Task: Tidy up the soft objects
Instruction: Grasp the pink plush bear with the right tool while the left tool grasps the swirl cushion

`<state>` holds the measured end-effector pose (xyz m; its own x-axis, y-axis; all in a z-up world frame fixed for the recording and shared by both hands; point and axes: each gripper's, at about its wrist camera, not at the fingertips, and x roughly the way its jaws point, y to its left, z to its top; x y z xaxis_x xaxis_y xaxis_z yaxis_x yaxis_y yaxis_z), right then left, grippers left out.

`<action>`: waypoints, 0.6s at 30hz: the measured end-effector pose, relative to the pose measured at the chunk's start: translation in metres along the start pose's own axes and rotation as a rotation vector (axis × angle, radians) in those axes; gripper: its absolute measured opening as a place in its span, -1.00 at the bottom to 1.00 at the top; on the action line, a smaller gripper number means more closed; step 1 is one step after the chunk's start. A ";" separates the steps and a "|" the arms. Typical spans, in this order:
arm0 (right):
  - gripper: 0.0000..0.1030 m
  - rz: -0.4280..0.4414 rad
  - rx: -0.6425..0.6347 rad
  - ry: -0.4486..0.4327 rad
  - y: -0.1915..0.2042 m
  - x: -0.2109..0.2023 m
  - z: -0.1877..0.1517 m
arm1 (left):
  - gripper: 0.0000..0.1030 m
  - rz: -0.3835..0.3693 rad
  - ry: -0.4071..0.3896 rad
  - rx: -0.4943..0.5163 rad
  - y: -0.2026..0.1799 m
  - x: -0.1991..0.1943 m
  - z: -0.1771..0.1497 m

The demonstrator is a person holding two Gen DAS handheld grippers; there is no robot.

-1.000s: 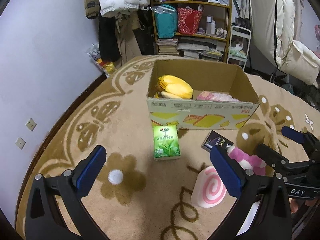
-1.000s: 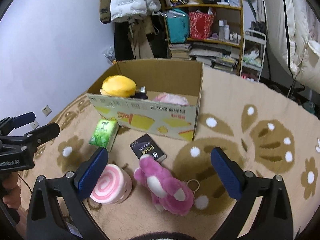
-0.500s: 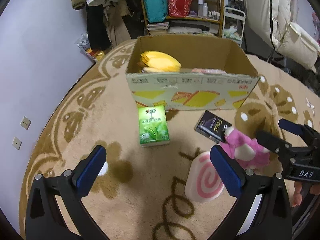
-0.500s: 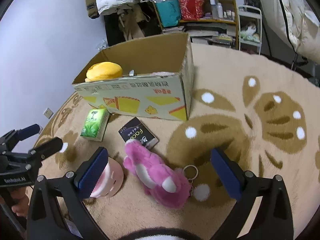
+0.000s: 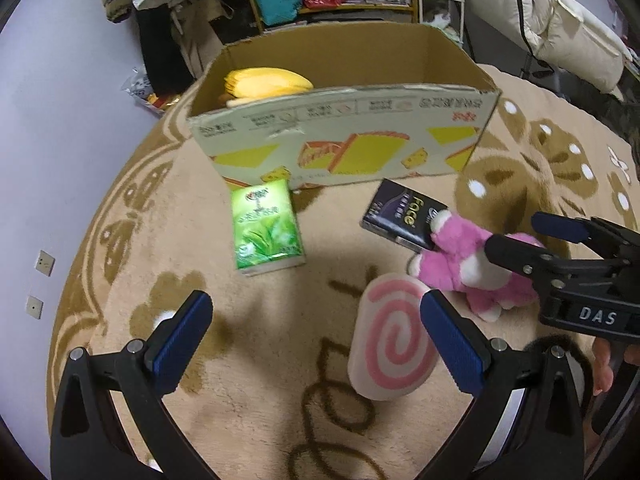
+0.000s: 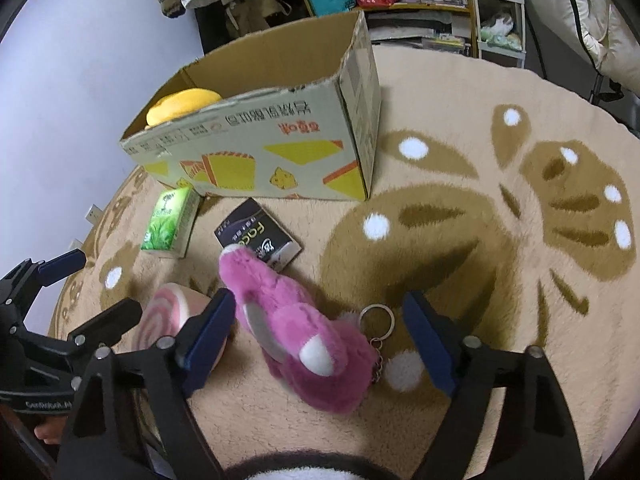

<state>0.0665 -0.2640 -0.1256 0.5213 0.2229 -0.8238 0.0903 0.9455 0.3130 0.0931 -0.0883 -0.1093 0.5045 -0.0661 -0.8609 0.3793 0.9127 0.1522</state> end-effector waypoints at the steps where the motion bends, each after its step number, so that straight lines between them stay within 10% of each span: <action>1: 0.70 0.001 0.001 0.004 0.000 0.001 0.000 | 0.99 -0.010 0.007 0.002 -0.001 0.001 0.000; 18: 0.40 0.058 0.044 0.024 -0.003 0.010 0.001 | 0.99 -0.051 0.056 0.069 -0.027 0.018 -0.004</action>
<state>0.0721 -0.2650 -0.1346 0.5059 0.2829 -0.8149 0.0984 0.9196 0.3804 0.0888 -0.1130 -0.1306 0.4398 -0.0879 -0.8938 0.4570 0.8786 0.1384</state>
